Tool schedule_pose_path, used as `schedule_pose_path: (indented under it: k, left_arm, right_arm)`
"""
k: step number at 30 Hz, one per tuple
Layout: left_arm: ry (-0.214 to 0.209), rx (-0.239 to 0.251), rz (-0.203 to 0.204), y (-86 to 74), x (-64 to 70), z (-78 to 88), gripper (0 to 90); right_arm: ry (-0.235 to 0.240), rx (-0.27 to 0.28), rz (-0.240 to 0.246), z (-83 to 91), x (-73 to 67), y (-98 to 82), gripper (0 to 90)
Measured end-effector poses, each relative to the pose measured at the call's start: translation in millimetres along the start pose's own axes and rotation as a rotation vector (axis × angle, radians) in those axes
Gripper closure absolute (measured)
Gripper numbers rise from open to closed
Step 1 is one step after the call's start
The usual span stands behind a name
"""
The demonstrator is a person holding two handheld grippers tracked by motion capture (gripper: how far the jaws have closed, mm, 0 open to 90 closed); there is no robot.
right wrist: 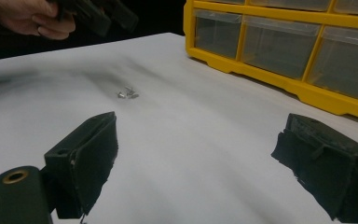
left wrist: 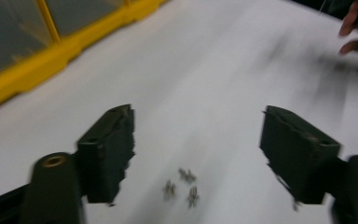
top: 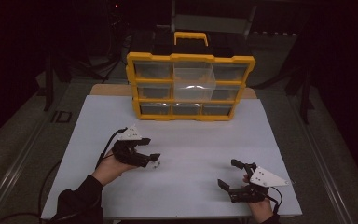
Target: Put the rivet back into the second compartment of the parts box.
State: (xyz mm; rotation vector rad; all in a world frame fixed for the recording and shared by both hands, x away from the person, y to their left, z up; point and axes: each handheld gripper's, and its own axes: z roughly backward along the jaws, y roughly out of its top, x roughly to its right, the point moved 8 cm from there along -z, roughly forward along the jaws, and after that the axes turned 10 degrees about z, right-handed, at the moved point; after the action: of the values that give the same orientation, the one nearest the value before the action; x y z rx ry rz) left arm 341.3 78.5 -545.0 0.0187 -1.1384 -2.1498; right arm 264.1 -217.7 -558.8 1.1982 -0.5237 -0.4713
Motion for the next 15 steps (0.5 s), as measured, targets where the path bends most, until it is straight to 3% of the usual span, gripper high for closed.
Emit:
schedule_pose_path:
  k: [15]
  left_arm:
    - [0.042,-0.166,0.024,-32.8,-13.7,-26.2,58.6]
  right_arm:
    - [0.01,-0.013,-0.003,-1.3,-1.0,-2.1,11.1]
